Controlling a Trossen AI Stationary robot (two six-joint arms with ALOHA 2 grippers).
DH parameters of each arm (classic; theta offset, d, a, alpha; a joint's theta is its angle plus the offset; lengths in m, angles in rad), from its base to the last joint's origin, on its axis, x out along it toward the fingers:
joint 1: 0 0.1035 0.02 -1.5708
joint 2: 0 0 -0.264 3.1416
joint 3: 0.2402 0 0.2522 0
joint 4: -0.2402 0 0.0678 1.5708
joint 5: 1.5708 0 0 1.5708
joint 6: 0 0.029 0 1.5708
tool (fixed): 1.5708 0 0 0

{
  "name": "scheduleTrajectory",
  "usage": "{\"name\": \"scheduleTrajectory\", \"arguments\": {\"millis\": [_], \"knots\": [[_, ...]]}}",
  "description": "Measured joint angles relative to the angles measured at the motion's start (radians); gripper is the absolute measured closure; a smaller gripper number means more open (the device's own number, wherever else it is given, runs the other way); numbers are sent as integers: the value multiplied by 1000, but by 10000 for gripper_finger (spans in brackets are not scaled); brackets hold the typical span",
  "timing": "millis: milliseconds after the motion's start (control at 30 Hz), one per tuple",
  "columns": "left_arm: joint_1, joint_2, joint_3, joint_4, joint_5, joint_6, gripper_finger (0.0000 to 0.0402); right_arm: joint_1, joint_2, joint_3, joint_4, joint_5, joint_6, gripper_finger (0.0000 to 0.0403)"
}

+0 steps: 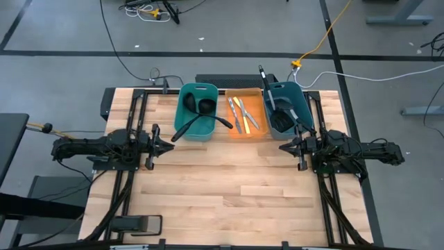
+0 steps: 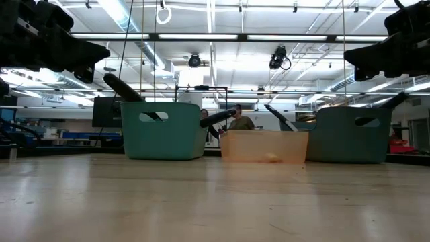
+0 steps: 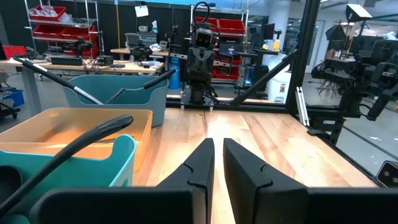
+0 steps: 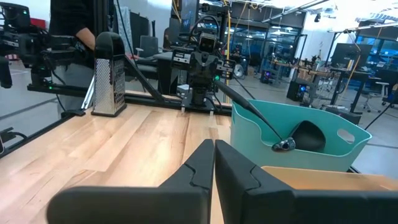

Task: Pick & Place Kitchen Items
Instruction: Return to Home Position

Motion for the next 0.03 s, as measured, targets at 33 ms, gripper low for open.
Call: {"name": "scheduleTrajectory", "arguments": {"millis": [33], "knots": [[0,0,0,0,0,0,360,0,0,0,0,0,0,380]]}}
